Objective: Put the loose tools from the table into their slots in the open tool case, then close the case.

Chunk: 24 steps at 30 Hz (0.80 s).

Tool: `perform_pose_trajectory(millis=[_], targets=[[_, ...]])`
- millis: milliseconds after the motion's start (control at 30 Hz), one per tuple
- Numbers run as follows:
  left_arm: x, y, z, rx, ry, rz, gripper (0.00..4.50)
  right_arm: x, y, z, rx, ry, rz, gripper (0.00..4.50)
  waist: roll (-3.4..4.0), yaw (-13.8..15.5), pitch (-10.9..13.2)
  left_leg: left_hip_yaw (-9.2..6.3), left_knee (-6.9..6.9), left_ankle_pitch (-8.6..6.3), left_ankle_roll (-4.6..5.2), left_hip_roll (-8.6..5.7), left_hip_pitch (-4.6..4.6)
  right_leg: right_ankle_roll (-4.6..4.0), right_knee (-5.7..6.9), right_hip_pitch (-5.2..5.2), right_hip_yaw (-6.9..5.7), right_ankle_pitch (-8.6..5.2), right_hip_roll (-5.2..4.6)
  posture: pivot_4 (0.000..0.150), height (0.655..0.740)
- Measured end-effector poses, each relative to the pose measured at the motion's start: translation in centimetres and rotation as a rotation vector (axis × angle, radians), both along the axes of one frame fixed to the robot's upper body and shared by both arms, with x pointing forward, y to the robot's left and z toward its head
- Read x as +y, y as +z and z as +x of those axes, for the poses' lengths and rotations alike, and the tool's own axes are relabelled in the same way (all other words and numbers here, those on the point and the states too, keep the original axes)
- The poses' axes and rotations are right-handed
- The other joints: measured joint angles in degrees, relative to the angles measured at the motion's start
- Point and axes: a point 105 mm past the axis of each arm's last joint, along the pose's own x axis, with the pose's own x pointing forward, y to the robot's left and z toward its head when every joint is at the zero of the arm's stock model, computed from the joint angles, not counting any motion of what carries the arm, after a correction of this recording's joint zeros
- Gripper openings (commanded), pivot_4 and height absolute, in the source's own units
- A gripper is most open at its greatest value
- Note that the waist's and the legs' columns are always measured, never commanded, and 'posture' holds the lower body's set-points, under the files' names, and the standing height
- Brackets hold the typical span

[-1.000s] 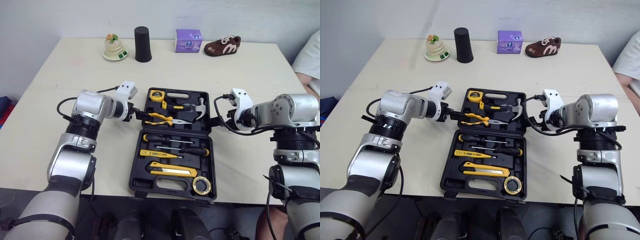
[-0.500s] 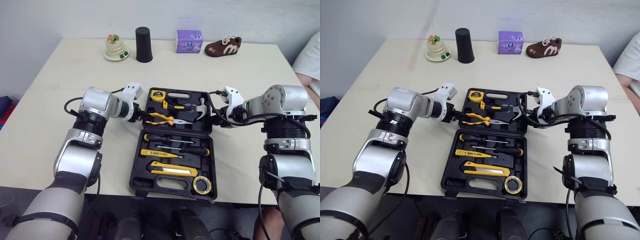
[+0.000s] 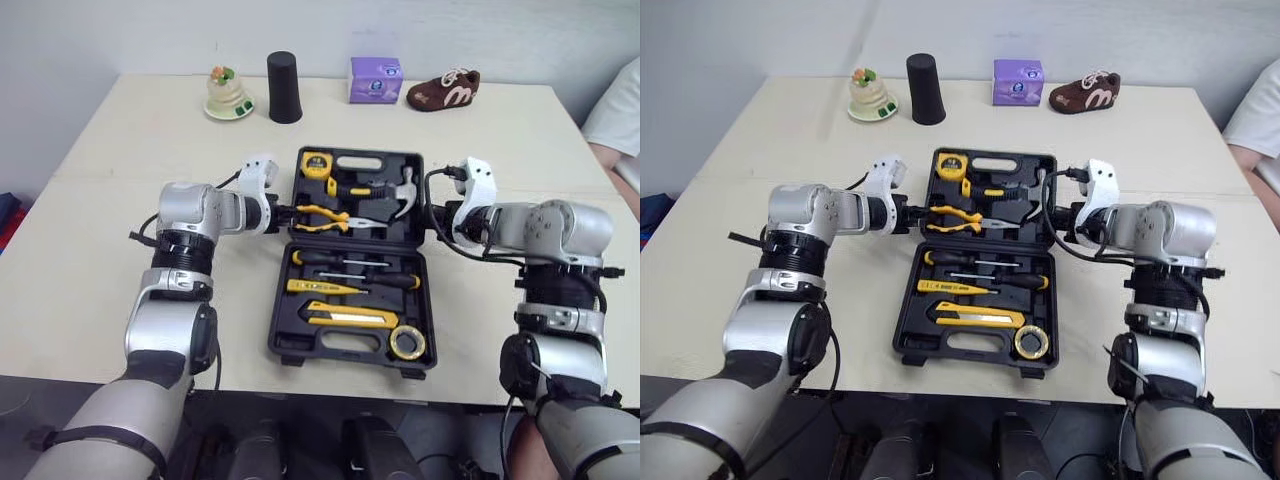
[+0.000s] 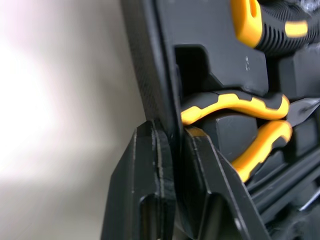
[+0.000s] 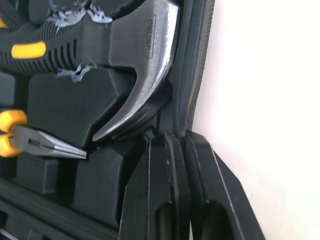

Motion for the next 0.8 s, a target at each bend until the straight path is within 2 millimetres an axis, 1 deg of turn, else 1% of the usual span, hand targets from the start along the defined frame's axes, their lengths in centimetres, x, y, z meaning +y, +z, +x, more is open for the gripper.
perform_pose_trajectory(millis=[133, 233, 267, 300, 333, 367, 433, 500, 633, 700, 733, 767, 800], targets=[[0.2, -0.1, 0.1, -0.143, 0.018, -0.018, 0.01, -0.1, 0.0, 0.1, -0.242, 0.072, -0.195, 0.00, 0.00, -0.21, 0.00, 0.05, -0.06, 0.00, 0.01, -0.02, 0.02, 0.07, -0.08, 0.01, 0.02, 0.04, 0.02, 0.150, 0.7341], [0.1, -0.4, -0.1, -0.332, 0.035, -0.041, 0.01, -0.4, 0.1, -0.1, -0.484, 0.082, -0.363, 0.00, -0.01, -0.07, 0.00, 0.05, 0.08, -0.01, 0.02, 0.00, 0.10, 0.08, -0.21, 0.07, 0.02, 0.04, 0.00, 0.150, 0.7341], [0.1, -0.5, -0.2, -0.367, 0.029, -0.030, 0.01, -0.5, 0.1, -0.3, -0.530, 0.089, -0.414, 0.00, -0.01, -0.08, 0.00, 0.05, 0.10, -0.01, 0.02, 0.00, 0.11, 0.08, -0.20, 0.08, 0.04, 0.04, 0.00, 0.150, 0.7341], [0.0, -0.4, -0.8, -0.501, -0.011, 0.062, 0.01, -1.1, -0.1, -1.1, -0.696, 0.134, -0.697, 0.00, 0.00, 0.02, 0.00, 0.04, 0.10, -0.02, 0.05, -0.03, 0.10, 0.08, -0.21, 0.09, 0.04, 0.04, -0.02, 0.150, 0.7341], [0.4, -0.3, -1.3, -0.575, -0.033, 0.116, 0.01, -1.4, -0.3, -1.9, -0.781, 0.190, -0.837, 0.00, -0.01, 0.01, 0.00, 0.05, 0.08, -0.04, 0.07, -0.04, 0.11, 0.08, -0.24, 0.10, 0.04, 0.04, -0.04, 0.150, 0.7341], [0.9, -0.2, -1.7, -0.655, -0.050, 0.192, 0.01, -1.3, -0.5, -2.6, -0.865, 0.236, -0.926, 0.00, -0.01, -0.10, 0.00, 0.05, 0.07, -0.04, 0.08, -0.01, 0.21, 0.08, -0.32, 0.22, 0.03, 0.04, -0.02, 0.150, 0.7341], [1.2, -0.1, -2.3, -0.771, -0.080, 0.294, 0.01, -1.5, -1.1, -3.2, -0.949, 0.245, -0.970, 0.00, -0.04, -0.53, 0.02, 0.17, 0.10, -0.06, 0.12, -0.01, 0.41, 0.09, -0.27, 0.40, 0.14, 0.05, -0.02, 0.150, 0.7341], [1.2, -0.3, -2.8, -0.839, -0.101, 0.332, 0.01, -1.8, -1.5, -3.5, -0.988, 0.249, -0.980, 0.00, -0.04, -0.72, 0.02, 0.17, 0.19, -0.05, 0.14, 0.03, 0.44, 0.09, -0.23, 0.46, 0.15, 0.05, 0.00, 0.150, 0.7341], [1.7, -1.0, -4.0, -0.912, -0.148, 0.394, 0.01, -2.0, -2.0, -4.3, -1.028, 0.280, -0.990, 0.00, -0.04, -0.82, 0.02, 0.13, 0.19, -0.05, 0.14, 0.08, 0.49, 0.09, -0.20, 0.50, 0.11, 0.05, 0.01, 0.150, 0.7341], [1.8, -1.3, -4.3, -0.918, -0.152, 0.396, 0.97, -2.1, -2.6, -4.6, -1.020, 0.291, -0.983, 0.00, -0.04, -0.87, 0.02, 0.09, 0.25, -0.05, 0.14, 0.10, 0.50, 0.08, -0.20, 0.57, 0.07, 0.05, 0.01, 0.150, 0.7341], [1.9, -1.4, -4.7, -0.922, -0.157, 0.401, 1.35, -2.4, -2.8, -4.8, -1.007, 0.290, -0.972, 0.00, -0.04, -0.88, 0.01, 0.07, 0.24, -0.05, 0.14, 0.10, 0.55, 0.08, -0.22, 0.64, 0.07, 0.05, 0.01, 0.150, 0.7341], [2.4, -1.8, -5.0, -0.916, -0.170, 0.418, 1.96, -3.0, -3.2, -5.1, -0.983, 0.278, -0.960, 0.62, -0.04, -0.76, 0.00, -0.02, 0.24, -0.06, 0.15, 0.10, 0.71, 0.08, -0.27, 0.88, 0.00, 0.05, 0.01, 0.150, 0.7341], [2.9, -2.0, -5.1, -0.906, -0.164, 0.429, 2.25, -3.4, -3.3, -5.3, -0.975, 0.269, -0.959, 0.78, -0.04, -0.65, 0.00, -0.09, 0.23, -0.06, 0.16, 0.10, 0.79, 0.08, -0.32, 1.02, -0.05, 0.05, 0.01, 0.150, 0.7341]])
